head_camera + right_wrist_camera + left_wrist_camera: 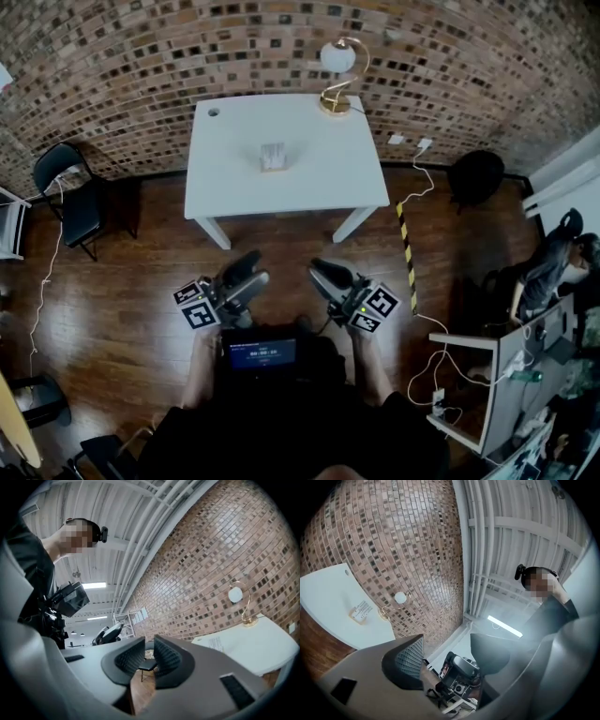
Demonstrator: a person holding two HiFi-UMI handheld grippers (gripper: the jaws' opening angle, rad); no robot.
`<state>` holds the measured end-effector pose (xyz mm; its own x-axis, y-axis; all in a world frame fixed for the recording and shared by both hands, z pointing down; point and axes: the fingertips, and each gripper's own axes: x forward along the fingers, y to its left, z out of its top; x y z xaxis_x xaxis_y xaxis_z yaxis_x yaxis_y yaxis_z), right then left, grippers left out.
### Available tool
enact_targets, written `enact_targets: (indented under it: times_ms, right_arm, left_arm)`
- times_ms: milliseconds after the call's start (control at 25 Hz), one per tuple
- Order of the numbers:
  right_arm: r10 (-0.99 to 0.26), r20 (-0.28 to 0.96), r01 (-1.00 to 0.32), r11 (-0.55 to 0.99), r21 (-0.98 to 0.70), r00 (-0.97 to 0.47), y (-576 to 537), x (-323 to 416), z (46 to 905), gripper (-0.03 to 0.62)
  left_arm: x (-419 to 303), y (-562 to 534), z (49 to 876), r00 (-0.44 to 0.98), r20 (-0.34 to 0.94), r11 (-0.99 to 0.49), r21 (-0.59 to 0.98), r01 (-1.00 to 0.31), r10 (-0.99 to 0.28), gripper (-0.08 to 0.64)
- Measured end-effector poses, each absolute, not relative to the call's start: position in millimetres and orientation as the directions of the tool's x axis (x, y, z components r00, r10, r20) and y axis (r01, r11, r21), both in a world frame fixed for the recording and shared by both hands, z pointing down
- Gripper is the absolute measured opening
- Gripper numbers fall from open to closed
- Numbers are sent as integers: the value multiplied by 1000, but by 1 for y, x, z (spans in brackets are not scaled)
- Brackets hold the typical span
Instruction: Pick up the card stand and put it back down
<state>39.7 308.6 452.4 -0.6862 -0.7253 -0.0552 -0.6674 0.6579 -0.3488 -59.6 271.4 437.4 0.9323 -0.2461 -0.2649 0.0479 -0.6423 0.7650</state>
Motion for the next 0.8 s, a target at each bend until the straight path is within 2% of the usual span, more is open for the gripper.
enact_targets:
  times_ms: [800]
  right_arm:
    - [-711, -40, -651, 664, -367, -702, 337, 36, 456, 75]
  left_arm:
    - [-54, 300, 443, 935, -258, -628, 776, 52, -242, 298]
